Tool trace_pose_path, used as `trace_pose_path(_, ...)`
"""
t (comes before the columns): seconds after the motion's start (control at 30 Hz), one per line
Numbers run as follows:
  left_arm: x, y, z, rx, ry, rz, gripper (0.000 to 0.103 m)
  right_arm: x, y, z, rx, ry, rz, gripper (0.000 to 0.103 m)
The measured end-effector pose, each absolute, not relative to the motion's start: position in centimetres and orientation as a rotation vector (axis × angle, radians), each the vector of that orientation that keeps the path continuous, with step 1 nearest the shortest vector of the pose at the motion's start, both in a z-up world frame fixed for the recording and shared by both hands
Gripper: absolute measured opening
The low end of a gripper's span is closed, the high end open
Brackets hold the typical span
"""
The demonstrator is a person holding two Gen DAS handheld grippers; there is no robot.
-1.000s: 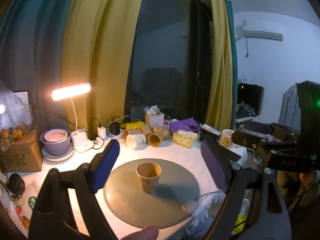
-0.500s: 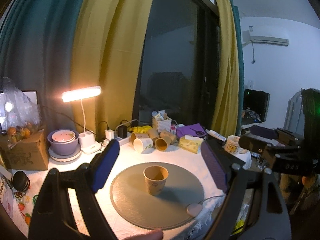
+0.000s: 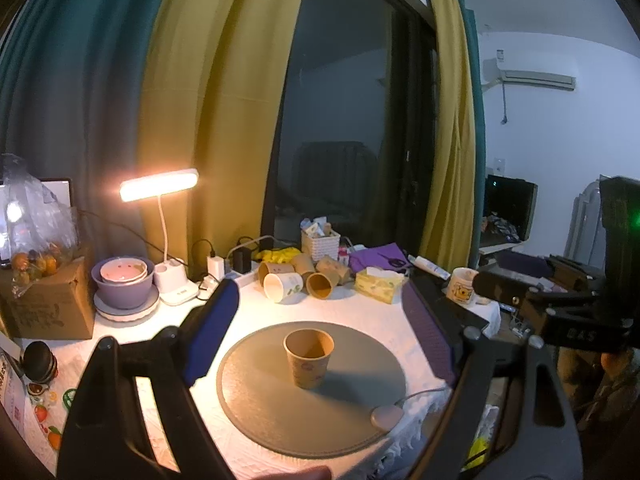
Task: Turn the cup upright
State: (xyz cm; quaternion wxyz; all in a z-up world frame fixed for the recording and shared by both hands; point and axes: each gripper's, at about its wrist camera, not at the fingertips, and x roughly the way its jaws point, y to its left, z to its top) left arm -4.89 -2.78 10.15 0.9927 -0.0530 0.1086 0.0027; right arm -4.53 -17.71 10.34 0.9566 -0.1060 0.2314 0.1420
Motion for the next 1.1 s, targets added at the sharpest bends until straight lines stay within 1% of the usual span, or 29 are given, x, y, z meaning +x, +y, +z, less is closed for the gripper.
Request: trace_pose_path(1.1, -4.81, -2.97, 10.14, -0.113, 0.222, -0.003, 0.085, -4.45, -18.22, 10.09, -0.212, 0.479, 0.287, 0.074)
